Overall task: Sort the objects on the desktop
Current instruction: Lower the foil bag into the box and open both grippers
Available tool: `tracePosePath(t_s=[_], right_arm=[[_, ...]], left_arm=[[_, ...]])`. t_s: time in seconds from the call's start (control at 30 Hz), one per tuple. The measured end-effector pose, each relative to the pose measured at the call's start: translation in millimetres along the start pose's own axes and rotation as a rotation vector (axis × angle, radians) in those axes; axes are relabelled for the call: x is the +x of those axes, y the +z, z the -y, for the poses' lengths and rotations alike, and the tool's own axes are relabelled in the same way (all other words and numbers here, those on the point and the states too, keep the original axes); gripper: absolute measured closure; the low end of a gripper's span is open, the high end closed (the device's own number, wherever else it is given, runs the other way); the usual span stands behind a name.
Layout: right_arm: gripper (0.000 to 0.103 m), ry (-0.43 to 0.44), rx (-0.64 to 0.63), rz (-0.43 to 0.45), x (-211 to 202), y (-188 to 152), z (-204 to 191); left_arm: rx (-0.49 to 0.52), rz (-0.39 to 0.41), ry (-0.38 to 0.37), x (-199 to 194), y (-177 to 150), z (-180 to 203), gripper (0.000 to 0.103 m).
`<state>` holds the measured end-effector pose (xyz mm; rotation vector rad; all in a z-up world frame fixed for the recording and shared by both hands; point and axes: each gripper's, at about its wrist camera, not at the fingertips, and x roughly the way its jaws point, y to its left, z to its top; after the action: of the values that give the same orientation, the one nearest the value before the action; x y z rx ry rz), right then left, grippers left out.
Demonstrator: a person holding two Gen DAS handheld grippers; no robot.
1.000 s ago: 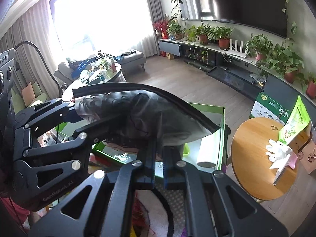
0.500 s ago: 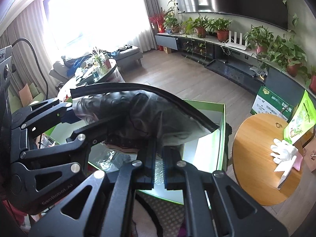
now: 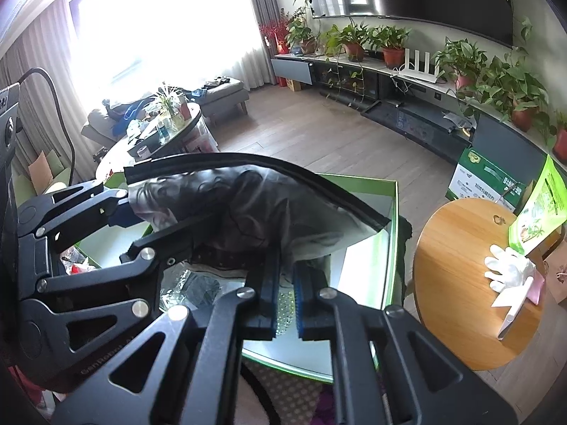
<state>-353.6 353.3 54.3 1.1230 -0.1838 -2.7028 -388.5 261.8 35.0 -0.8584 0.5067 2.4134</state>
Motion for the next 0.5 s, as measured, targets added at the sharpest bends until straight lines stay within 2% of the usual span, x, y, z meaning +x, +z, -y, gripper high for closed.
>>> tracePosePath(t_s=[0.13, 0.27, 0.5], right_arm=[[0.085, -0.018, 0.011, -0.005, 2.5, -1.4, 1.5], [0.068, -0.033, 0.008, 0.005, -1.0, -2.9, 0.4], [0.067, -0.046, 0.0, 0.028, -15.3, -1.7, -4.8]], left_arm=[[0.005, -0.033, 0.044, 7.3, -2.3, 0.2, 0.068], [0.012, -0.055, 0.087, 11.9, -3.9, -0.5, 0.061], [-0.009, -0.073, 0.102, 3.3, -5.2, -4.9, 0.047]])
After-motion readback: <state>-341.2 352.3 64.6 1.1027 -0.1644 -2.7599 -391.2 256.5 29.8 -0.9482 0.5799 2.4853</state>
